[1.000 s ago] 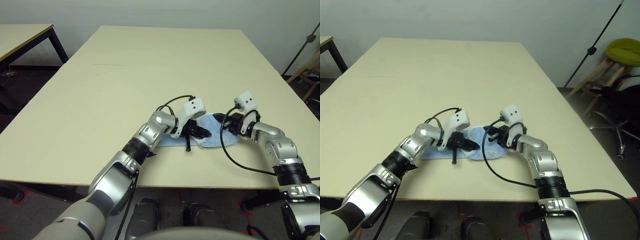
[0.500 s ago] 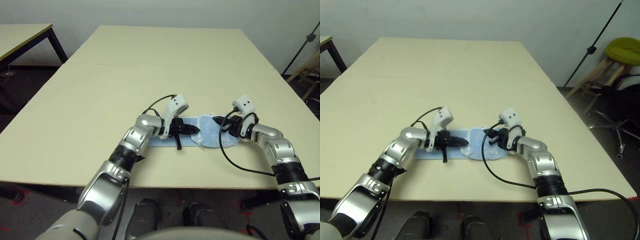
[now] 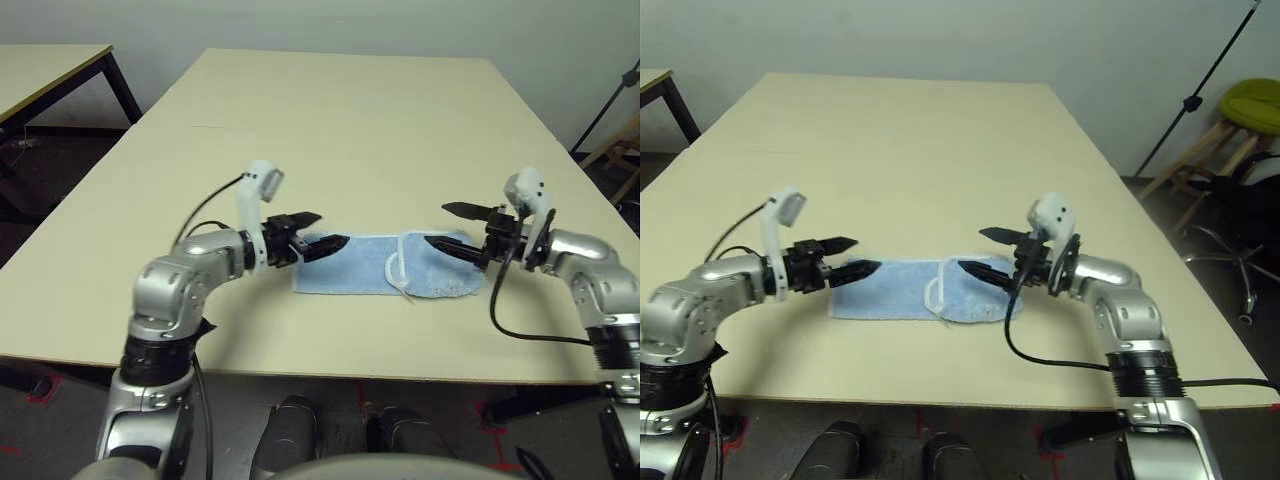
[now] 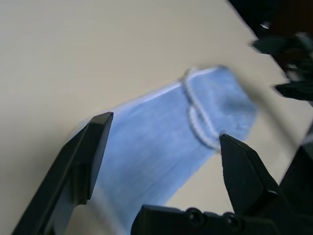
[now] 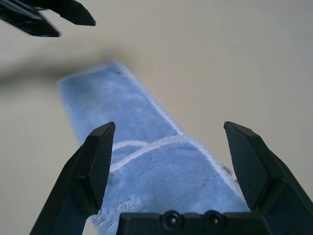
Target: Fold the towel and set it aside.
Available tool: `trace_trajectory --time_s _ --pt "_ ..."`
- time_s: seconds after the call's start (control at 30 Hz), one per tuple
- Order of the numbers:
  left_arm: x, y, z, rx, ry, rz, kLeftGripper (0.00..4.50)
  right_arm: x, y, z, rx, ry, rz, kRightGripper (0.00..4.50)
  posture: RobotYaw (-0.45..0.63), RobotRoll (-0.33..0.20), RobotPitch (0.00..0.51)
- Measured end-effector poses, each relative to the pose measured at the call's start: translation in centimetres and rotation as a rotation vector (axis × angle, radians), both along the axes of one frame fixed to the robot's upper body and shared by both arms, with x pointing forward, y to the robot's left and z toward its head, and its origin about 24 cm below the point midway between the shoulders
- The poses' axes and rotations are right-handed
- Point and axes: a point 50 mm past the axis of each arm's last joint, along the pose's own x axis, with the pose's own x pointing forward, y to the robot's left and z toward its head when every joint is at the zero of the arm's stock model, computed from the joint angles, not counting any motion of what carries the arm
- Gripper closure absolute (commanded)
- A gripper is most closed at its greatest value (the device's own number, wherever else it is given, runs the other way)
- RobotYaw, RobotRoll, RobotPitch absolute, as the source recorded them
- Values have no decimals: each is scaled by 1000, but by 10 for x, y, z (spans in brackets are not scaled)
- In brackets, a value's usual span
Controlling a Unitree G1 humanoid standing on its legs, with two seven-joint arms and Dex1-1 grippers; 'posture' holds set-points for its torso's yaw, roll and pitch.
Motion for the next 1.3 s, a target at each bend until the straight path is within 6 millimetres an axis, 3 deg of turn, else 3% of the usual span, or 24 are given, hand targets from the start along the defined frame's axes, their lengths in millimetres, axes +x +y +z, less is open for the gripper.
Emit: trace_trajectory --time_s 0.2,0.3,0.43,0.57,1.0,1.3 --pt "-22 27 -23 -18 191 144 17 -4 -6 10 -23 -4 90 0 139 0 96" --pt "-30 31 -29 -82 259 192 17 -6 -12 17 -51 -12 132 0 140 0 100" --pt "-48 17 -47 -227 352 133 17 -11 -22 25 -106 -12 195 0 135 0 104" --pt "-49 1 -53 -334 383 140 17 -11 -31 33 -139 -15 211 0 126 0 109" --pt "-43 -14 -64 -353 479 263 17 -35 -52 45 -195 58 217 0 62 0 117" --pt "-56 36 -47 -355 435 339 17 -44 -53 51 -186 78 181 0 106 0 120"
